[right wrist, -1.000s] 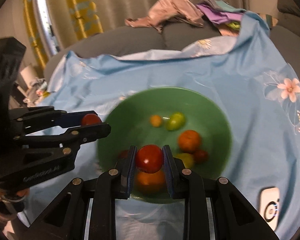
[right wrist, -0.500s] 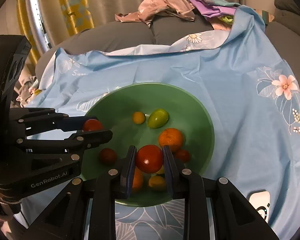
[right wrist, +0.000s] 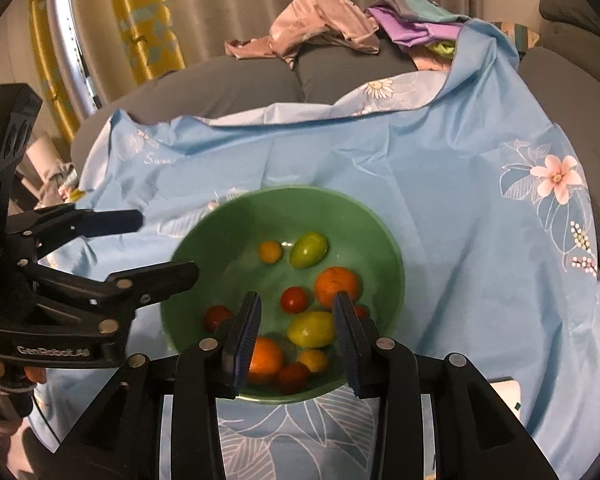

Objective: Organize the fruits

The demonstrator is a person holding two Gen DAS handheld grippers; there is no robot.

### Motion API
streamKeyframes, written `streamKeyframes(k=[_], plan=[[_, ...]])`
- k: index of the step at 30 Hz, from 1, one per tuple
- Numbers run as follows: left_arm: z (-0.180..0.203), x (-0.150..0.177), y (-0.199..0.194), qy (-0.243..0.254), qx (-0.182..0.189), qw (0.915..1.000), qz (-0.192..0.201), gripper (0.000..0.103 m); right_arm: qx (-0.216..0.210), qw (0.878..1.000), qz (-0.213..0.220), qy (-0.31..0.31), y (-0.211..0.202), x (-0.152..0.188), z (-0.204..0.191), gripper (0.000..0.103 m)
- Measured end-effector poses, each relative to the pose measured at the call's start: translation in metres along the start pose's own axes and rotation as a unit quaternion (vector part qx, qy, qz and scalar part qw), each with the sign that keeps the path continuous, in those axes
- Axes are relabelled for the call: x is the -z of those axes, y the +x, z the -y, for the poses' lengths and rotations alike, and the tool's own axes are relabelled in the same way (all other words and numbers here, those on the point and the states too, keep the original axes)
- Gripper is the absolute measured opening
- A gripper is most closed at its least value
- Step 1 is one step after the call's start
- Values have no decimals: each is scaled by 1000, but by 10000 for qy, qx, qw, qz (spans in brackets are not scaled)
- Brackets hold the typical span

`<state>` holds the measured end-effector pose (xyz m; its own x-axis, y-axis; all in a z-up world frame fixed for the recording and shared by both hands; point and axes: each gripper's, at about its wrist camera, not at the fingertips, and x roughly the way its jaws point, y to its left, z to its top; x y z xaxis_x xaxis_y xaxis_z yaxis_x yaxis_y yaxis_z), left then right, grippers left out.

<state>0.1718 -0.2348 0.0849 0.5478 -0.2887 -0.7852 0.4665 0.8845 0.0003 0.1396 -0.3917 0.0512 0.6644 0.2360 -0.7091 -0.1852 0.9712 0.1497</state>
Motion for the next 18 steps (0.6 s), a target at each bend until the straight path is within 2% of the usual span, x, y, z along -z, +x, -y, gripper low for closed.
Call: streamKeyframes(k=[6, 10, 12, 18], plan=[[2, -3, -20, -90, -181, 9994, -286, 91, 82, 9996, -267, -93, -14, -10, -8, 38], [-2, -6, -33, -329, -116, 9987, -364, 102, 46, 9991, -417, -44, -26, -18, -12, 39], [-1, -8, -41, -356, -91, 9987, -362, 102, 70, 9984, -552, -27, -29, -21, -13, 46], [4, -13, -55, -356, -364, 9985, -208, 102, 86, 9979, -615, -198, -41, -23, -19, 46]])
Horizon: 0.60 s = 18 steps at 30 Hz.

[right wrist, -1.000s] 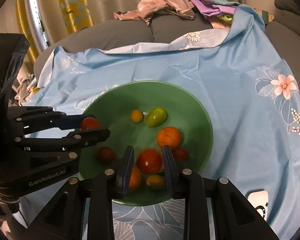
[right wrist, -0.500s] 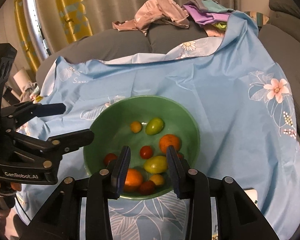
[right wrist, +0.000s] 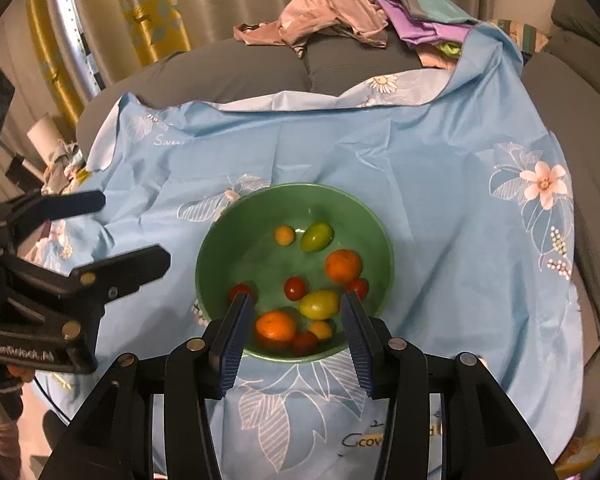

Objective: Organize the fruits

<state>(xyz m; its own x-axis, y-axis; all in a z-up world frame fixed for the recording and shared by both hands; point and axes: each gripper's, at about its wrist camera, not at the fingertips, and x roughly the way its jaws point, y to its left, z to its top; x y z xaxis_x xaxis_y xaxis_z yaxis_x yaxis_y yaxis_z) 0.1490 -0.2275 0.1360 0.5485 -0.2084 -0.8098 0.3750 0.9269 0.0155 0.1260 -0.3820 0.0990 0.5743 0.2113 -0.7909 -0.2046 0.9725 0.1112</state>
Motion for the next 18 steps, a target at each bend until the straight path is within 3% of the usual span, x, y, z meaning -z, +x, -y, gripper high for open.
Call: streamKeyframes(k=[18], plan=[[2, -13, -21, -66, -171, 9998, 67, 102, 35, 9998, 135, -121, -30, -8, -3, 46]])
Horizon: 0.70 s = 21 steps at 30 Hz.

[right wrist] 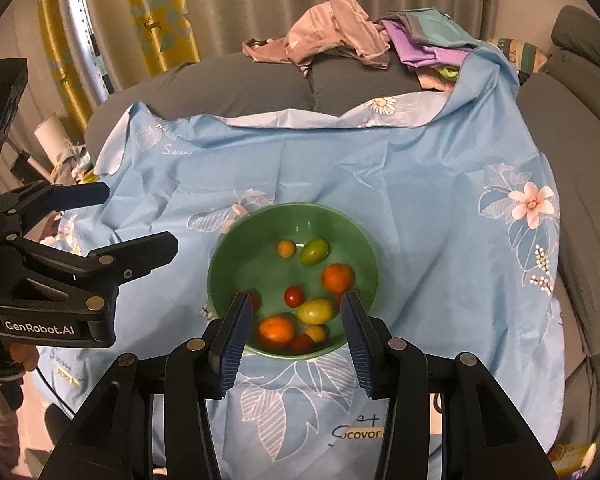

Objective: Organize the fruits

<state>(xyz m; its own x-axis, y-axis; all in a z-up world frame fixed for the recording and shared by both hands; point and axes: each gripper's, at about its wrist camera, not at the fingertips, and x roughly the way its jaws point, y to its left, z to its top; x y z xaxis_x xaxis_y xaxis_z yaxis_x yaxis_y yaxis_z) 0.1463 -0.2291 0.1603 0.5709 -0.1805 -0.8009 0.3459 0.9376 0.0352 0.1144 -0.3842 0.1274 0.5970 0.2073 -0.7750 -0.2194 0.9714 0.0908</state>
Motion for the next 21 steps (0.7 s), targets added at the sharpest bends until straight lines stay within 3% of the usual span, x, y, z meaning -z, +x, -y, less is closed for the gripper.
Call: streamKeyframes(k=[21], plan=[[0, 0, 4, -2, -58, 10000, -32, 102, 11, 10000, -5, 4, 0, 1, -1, 46]])
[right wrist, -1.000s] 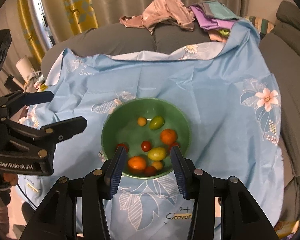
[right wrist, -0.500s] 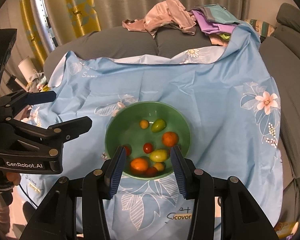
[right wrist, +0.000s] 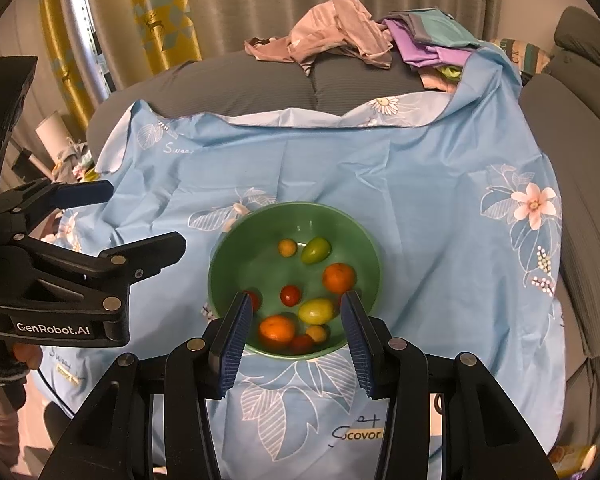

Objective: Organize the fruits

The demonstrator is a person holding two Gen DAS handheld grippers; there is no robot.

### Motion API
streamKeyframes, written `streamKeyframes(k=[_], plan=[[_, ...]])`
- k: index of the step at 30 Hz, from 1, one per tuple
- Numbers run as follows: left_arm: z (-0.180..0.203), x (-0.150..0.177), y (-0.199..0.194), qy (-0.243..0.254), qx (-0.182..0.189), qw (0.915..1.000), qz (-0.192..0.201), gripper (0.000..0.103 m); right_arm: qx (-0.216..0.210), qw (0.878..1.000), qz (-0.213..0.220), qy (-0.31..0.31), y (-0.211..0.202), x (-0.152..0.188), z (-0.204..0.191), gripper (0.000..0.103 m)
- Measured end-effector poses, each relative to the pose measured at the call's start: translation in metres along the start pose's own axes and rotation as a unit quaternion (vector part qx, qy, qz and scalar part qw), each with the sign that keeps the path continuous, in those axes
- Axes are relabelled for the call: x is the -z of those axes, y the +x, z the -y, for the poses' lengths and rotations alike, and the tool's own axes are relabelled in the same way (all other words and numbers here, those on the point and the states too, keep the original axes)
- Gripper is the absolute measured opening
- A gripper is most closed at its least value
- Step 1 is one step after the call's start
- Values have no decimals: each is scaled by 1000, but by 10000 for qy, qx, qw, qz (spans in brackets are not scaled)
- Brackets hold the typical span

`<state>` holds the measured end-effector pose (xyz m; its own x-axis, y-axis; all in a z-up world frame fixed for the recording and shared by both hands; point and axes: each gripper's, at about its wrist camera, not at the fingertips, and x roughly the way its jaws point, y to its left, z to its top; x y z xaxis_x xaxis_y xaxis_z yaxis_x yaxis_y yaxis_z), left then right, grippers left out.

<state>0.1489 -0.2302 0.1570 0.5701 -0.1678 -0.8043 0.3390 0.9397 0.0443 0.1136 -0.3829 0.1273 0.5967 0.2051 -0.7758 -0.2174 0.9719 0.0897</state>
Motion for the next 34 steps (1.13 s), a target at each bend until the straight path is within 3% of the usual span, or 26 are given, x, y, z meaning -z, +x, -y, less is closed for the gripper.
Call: streamKeyframes(k=[34], plan=[[7, -2, 5, 2, 27, 10000, -9, 102, -3, 10000, 0, -27, 2, -1, 0, 46]])
